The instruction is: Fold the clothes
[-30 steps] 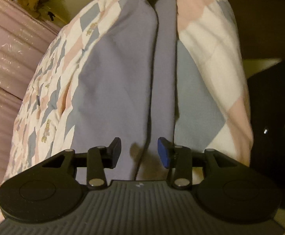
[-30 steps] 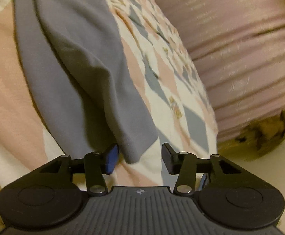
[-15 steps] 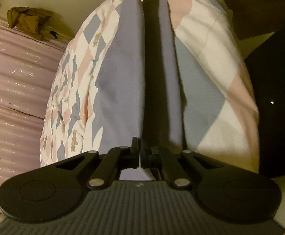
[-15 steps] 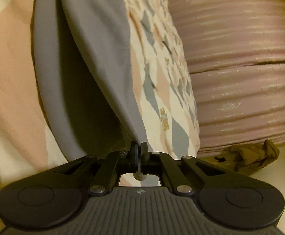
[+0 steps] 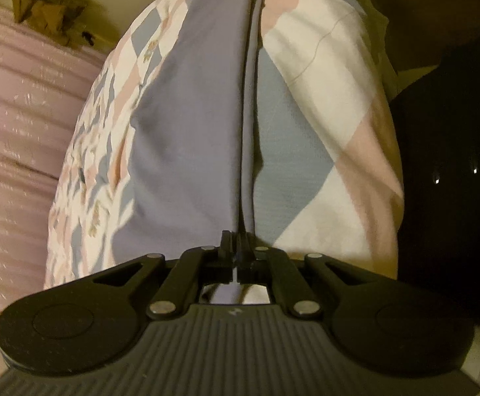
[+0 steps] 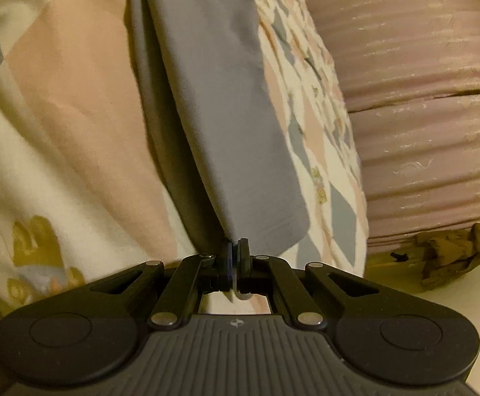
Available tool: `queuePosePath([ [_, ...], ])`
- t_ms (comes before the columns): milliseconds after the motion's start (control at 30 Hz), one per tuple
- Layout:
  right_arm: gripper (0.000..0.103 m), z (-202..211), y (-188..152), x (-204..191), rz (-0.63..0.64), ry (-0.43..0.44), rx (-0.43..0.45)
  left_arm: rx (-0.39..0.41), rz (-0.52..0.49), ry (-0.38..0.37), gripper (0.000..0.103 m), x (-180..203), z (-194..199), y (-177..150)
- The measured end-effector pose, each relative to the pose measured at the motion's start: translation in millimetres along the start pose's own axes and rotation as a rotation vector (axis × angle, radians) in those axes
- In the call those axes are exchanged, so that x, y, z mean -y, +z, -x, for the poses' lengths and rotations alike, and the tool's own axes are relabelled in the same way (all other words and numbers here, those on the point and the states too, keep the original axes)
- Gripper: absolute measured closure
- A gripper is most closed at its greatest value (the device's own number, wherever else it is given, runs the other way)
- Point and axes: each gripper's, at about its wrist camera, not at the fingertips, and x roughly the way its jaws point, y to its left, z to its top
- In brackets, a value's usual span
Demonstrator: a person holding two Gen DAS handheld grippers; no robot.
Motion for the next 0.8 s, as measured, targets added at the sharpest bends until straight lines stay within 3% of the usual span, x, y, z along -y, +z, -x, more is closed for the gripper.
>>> queuePosePath([
  [67,0.101,-2.8,1.0,-5.5,0.024,0.059,-0.026,-0.003,0.085,-0.001,0.097,-4.7,3.6,0.0],
  [167,0.078,1.6,5.7,-6.5,0.043,0.088,-0.056,0.045,0.308,-0.027,0.087,-30.9,38.4,-11.8],
  [267,0.045,22.1,15.4,21.0,-0.113,0.096,-0.053,0.039,0.55,0.014,0.077,-65.9,73.7,-42.2],
  [300,0.039,33.6,19.0,34.2,-0.211,0.085,-0.02,0.018,0.64,0.046,0.072,-79.1,81.9,-56.7],
  [433,0.037,63.6,36.9,79.7,-0.664,0.137,0.149,-0.099,0.998,0.161,0.072,-131.3,88.6,-121.7],
  [500,0.037,60.8,52.9,90.6,-0.919,0.268,0.262,-0.127,1.251,0.19,0.063,-159.7,78.4,-164.2],
  [533,0.037,53.2,66.3,91.1,-0.989,0.341,0.296,-0.121,1.446,0.159,0.063,-174.9,69.5,-194.9],
  [567,0.037,43.8,86.2,87.0,-1.013,0.383,0.316,-0.088,1.628,0.111,0.064,-185.6,60.7,-224.7],
  [667,0.037,17.8,147.8,72.2,-0.995,0.424,0.336,0.038,2.005,0.059,0.07,-203.8,37.3,-290.9],
  [800,0.038,-6.9,204.7,62.1,-1.033,0.446,0.317,0.069,2.132,0.078,0.07,-223.2,4.5,-327.2],
])
